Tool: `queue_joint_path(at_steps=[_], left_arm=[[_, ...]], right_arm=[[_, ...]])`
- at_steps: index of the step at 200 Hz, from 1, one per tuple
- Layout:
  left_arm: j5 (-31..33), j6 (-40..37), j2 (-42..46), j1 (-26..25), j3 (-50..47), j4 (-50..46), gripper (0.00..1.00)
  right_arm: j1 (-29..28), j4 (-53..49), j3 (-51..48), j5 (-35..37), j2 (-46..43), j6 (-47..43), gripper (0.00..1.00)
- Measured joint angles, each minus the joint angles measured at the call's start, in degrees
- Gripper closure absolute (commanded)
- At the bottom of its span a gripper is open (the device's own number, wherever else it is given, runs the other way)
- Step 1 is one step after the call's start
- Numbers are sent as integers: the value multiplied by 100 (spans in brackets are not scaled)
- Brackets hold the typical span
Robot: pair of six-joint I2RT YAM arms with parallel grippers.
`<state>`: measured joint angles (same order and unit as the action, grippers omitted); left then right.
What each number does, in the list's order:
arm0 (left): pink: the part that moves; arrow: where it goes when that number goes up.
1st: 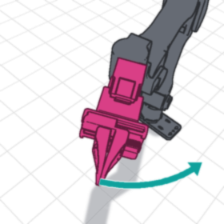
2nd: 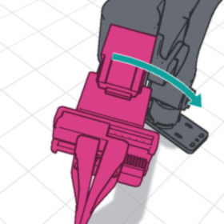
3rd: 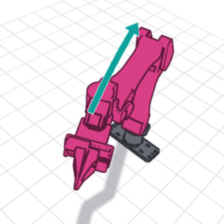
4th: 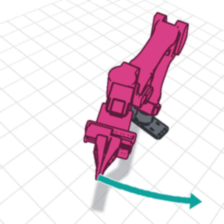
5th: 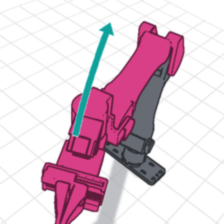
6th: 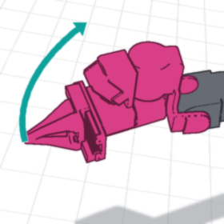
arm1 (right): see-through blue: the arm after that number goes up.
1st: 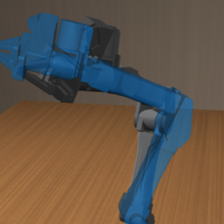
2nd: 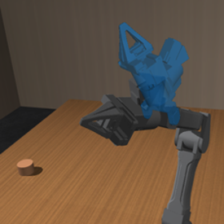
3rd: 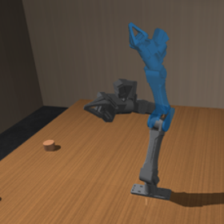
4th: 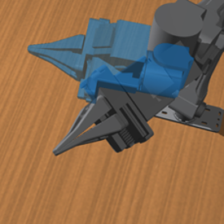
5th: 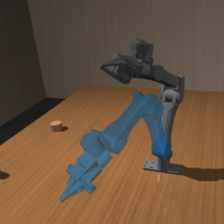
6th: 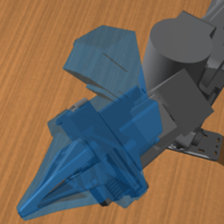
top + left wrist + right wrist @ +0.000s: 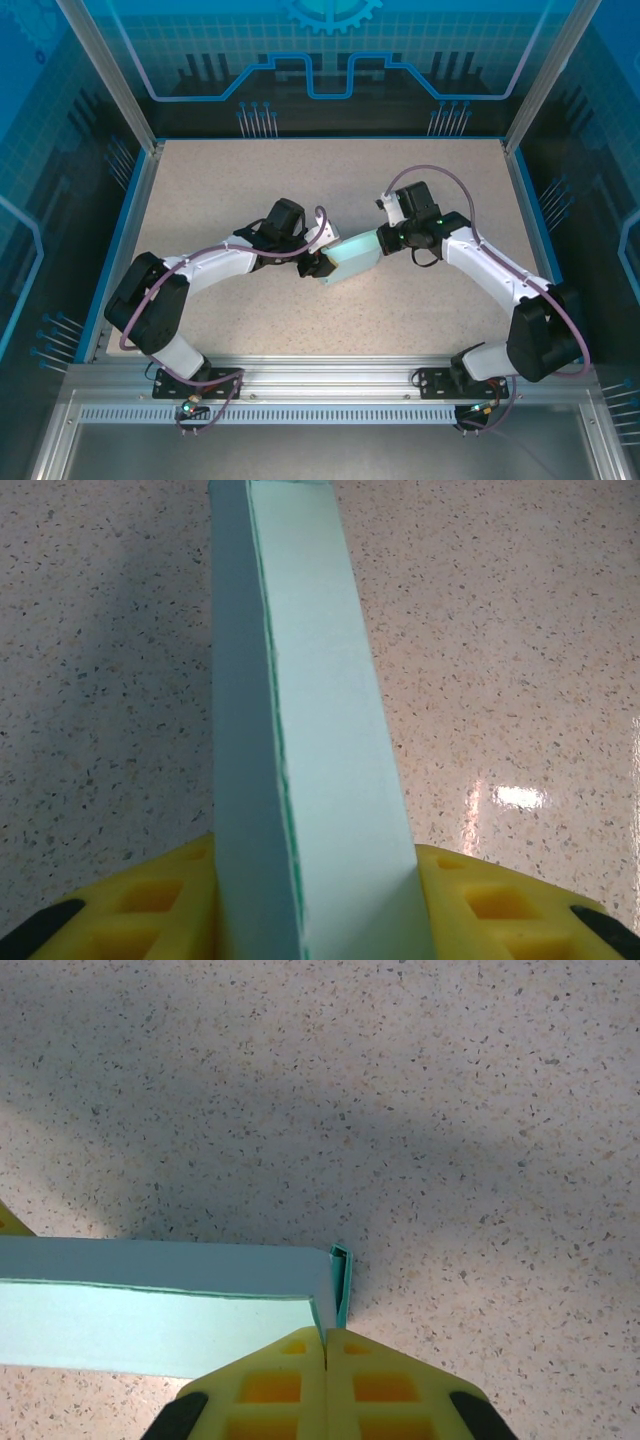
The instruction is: Fold the paper box
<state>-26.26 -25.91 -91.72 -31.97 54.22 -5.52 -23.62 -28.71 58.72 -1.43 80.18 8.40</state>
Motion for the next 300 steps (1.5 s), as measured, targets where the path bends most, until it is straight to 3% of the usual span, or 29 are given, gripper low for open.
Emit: queue_joint_path(at_steps=[181,237,300], left_arm=[[55,-105,-11,-48,0,22,74],[46,-160,-15,-57,2,157,75],[66,-166,-15,-57,37,229,74]], right_arm=[[-46,339,-476,170,-315,452,100],[-50,-181,-48,249,-308,-186,100],[61,-551,330,59,-79,-24,100]])
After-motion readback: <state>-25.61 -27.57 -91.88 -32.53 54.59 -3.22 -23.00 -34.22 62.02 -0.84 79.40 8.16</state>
